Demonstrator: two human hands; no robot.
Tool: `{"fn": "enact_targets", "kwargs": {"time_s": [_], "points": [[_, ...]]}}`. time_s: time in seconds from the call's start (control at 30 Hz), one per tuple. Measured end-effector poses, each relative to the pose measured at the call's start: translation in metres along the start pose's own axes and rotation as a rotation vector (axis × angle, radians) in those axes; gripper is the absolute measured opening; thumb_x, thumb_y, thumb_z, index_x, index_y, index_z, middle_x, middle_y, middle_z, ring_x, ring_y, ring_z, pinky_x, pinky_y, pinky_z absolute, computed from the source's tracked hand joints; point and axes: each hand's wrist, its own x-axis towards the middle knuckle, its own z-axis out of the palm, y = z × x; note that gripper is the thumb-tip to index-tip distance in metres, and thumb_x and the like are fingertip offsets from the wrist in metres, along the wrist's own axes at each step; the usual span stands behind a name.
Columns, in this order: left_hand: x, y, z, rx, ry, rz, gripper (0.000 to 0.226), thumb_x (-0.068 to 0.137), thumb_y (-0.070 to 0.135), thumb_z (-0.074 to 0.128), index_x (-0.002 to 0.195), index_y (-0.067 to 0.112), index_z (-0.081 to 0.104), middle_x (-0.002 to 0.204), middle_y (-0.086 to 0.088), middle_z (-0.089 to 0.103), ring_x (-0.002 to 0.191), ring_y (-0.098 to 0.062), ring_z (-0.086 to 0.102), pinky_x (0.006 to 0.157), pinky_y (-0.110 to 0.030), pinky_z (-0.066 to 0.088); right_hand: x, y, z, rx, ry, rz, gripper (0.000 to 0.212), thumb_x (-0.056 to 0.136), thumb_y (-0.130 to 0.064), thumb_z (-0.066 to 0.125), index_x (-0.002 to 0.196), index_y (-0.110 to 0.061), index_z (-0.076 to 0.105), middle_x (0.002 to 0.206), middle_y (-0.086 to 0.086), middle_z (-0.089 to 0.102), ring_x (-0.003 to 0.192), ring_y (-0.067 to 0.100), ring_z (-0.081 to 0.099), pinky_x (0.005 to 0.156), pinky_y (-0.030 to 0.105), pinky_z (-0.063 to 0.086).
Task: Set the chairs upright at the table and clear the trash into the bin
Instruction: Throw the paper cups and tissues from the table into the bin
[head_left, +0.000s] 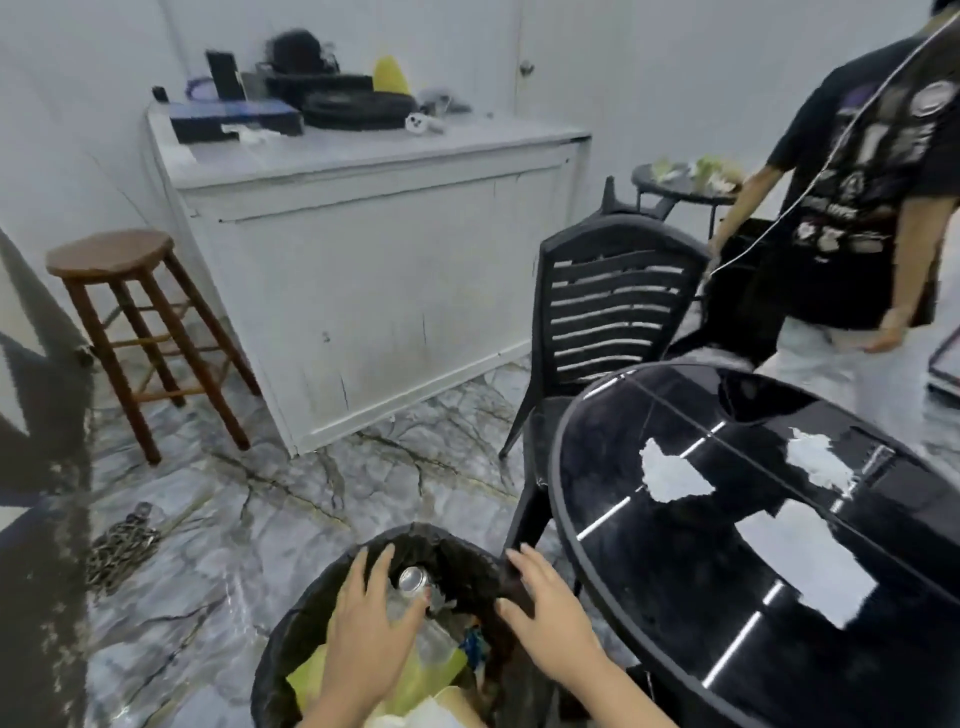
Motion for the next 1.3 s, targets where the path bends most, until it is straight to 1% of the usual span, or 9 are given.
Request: {"fn": "enact_targets", "kwargs": {"time_s": [0.2, 0.27, 0.33, 0.5, 0.63, 0.73, 0.93, 1.13, 1.3], "points": [[0.017, 0.105, -0.017, -0.049, -0.046, 0.296, 0.067, 0.087, 0.054, 0.049, 0.144, 0.034, 0.021, 0.158, 0.001, 0.007, 0.144, -0.022, 0.011, 0.116, -0.041, 0.019, -0.017, -0.012, -0.097, 0.046, 0.268, -0.001, 0.059, 0.088, -0.038, 0.054, 0.141, -0.032, 0.030, 0.150, -0.019, 0.020, 0.137, 0.010, 0.031, 0.111, 0.033, 0.031], [0.020, 0.136, -0.010, -0.052, -0.066, 0.402, 0.066, 0.087, 0.050, 0.052, 0.143, 0.033, 0.024, 0.158, -0.001, 0.010, 0.144, -0.022, 0.011, 0.116, -0.040, 0.018, -0.028, -0.003, -0.124, 0.060, 0.354, 0.026, 0.059, 0.089, -0.038, 0.054, 0.142, -0.032, 0.029, 0.153, -0.015, 0.020, 0.139, 0.008, 0.025, 0.114, 0.032, 0.024], [0.022, 0.166, 0.001, -0.056, -0.084, 0.489, 0.066, 0.086, 0.050, 0.054, 0.143, 0.032, 0.026, 0.157, -0.002, 0.013, 0.143, -0.021, 0.014, 0.116, -0.040, 0.020, -0.038, 0.013, -0.149, 0.083, 0.437, 0.061, 0.059, 0.089, -0.037, 0.055, 0.141, -0.032, 0.029, 0.153, -0.014, 0.021, 0.141, 0.005, 0.017, 0.116, 0.031, 0.020], [0.028, 0.230, 0.040, -0.058, -0.156, 0.654, 0.066, 0.086, 0.052, 0.052, 0.143, 0.032, 0.026, 0.157, 0.003, 0.013, 0.143, -0.016, 0.017, 0.116, -0.037, 0.022, -0.058, 0.064, -0.200, 0.103, 0.578, 0.185, 0.063, 0.086, -0.037, 0.058, 0.141, -0.030, 0.029, 0.153, -0.011, 0.022, 0.139, 0.006, 0.020, 0.109, 0.022, 0.024], [0.037, 0.268, 0.070, -0.042, -0.195, 0.708, 0.064, 0.087, 0.051, 0.051, 0.143, 0.035, 0.024, 0.157, 0.005, 0.013, 0.142, -0.014, 0.017, 0.115, -0.037, 0.024, -0.069, 0.108, -0.226, 0.112, 0.648, 0.267, 0.067, 0.083, -0.039, 0.061, 0.141, -0.029, 0.028, 0.153, -0.011, 0.024, 0.140, 0.008, 0.021, 0.114, 0.030, 0.021], [0.046, 0.283, 0.091, -0.023, -0.225, 0.735, 0.062, 0.087, 0.048, 0.052, 0.142, 0.035, 0.026, 0.157, 0.005, 0.015, 0.142, -0.013, 0.019, 0.115, -0.035, 0.022, -0.070, 0.135, -0.232, 0.108, 0.649, 0.325, 0.072, 0.080, -0.043, 0.063, 0.141, -0.031, 0.027, 0.153, -0.010, 0.024, 0.140, 0.010, 0.024, 0.114, 0.035, 0.026], [0.067, 0.286, 0.135, 0.052, -0.324, 0.748, 0.060, 0.087, 0.050, 0.051, 0.141, 0.036, 0.029, 0.156, 0.005, 0.016, 0.141, -0.013, 0.022, 0.114, -0.034, 0.025, -0.063, 0.168, -0.227, 0.104, 0.613, 0.376, 0.078, 0.078, -0.040, 0.066, 0.143, -0.032, 0.022, 0.154, -0.011, 0.021, 0.142, 0.009, 0.017, 0.114, 0.031, 0.020], [0.104, 0.284, 0.173, 0.166, -0.384, 0.723, 0.076, 0.071, 0.070, 0.028, 0.140, 0.040, 0.028, 0.157, 0.004, 0.017, 0.139, -0.015, 0.027, 0.112, -0.036, 0.028, -0.037, 0.190, -0.218, 0.049, 0.546, 0.424, 0.085, 0.073, -0.048, 0.065, 0.137, -0.049, 0.008, 0.155, -0.012, 0.015, 0.144, 0.012, 0.009, 0.117, 0.042, 0.017], [0.130, 0.278, 0.201, 0.293, -0.388, 0.785, 0.076, 0.070, 0.071, 0.016, 0.141, 0.045, 0.019, 0.158, 0.006, 0.009, 0.145, -0.019, 0.010, 0.116, -0.046, 0.010, -0.014, 0.201, -0.213, -0.041, 0.478, 0.467, 0.084, 0.077, -0.049, 0.062, 0.130, -0.057, -0.002, 0.157, -0.010, 0.005, 0.145, 0.016, -0.001, 0.116, 0.043, 0.003]]}}
